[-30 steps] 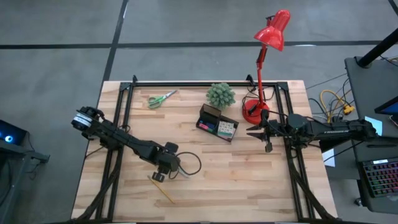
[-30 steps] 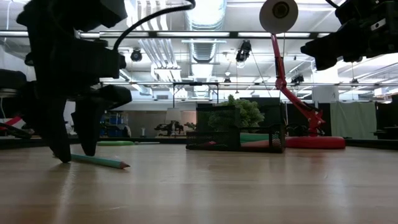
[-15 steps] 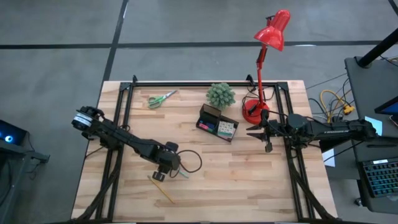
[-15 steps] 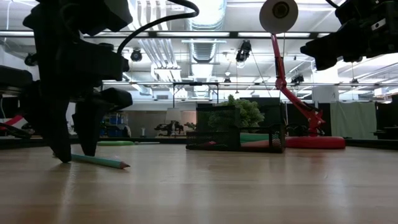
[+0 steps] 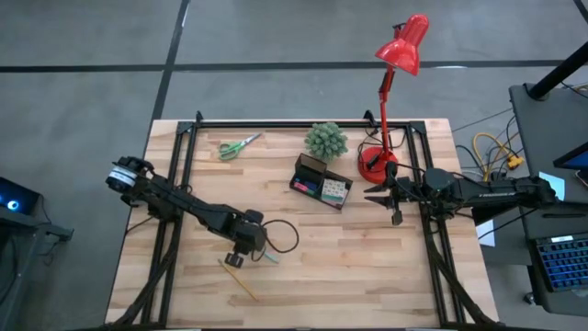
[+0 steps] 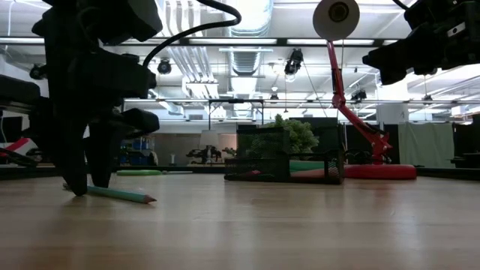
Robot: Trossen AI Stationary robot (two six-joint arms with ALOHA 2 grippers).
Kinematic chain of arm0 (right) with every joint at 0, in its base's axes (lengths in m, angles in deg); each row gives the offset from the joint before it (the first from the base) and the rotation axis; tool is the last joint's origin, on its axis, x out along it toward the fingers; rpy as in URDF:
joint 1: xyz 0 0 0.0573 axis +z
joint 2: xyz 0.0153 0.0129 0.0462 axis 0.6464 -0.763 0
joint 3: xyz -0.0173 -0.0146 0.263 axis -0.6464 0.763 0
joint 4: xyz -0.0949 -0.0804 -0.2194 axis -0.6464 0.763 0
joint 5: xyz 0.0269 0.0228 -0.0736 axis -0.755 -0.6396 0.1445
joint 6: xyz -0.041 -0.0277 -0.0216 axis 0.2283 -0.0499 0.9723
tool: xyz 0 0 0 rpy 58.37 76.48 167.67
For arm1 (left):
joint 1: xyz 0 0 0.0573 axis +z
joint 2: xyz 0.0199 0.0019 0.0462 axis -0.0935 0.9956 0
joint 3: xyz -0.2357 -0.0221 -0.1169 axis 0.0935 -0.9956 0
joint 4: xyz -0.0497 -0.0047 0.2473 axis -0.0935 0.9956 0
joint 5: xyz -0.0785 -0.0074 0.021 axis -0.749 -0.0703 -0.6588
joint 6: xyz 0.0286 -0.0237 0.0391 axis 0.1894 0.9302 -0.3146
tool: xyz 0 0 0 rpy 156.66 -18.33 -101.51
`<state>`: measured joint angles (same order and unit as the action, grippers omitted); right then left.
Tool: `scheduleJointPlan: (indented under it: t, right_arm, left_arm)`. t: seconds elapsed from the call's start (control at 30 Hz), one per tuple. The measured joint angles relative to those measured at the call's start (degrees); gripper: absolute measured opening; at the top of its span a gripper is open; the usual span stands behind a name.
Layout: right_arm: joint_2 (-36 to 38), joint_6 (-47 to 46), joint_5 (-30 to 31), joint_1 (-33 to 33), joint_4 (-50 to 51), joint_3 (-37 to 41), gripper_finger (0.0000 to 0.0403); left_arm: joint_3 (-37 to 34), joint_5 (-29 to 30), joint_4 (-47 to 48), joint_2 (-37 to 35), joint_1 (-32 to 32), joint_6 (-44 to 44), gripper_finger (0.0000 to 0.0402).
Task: Pick and place office supplies into organizer
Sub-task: Put the light blue pencil into the black desk organizer
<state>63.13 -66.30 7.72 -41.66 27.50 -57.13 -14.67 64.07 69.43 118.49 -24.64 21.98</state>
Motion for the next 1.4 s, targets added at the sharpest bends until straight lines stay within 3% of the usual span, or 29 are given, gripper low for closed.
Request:
scheduleJointPlan:
  t: [0.37,0.73,1.4]
  right_arm:
    - [0.0,0.0,0.0,0.0,0.0,0.0,0.0085]
    - [0.0,0.0,0.0,0.0,0.0,0.0,0.0068]
    - [0.0,0.0,0.0,0.0,0.0,0.0,0.0079]
  left_arm:
    - [0.1,0.0,0.2,0.0,0.2,-0.2,0.0008]
    - [0.2,-0.1,0.6,-0.5,0.2,-0.1,0.0008]
    - [0.5,-0.7,2.2,-4.2,0.2,0.4,0.0008]
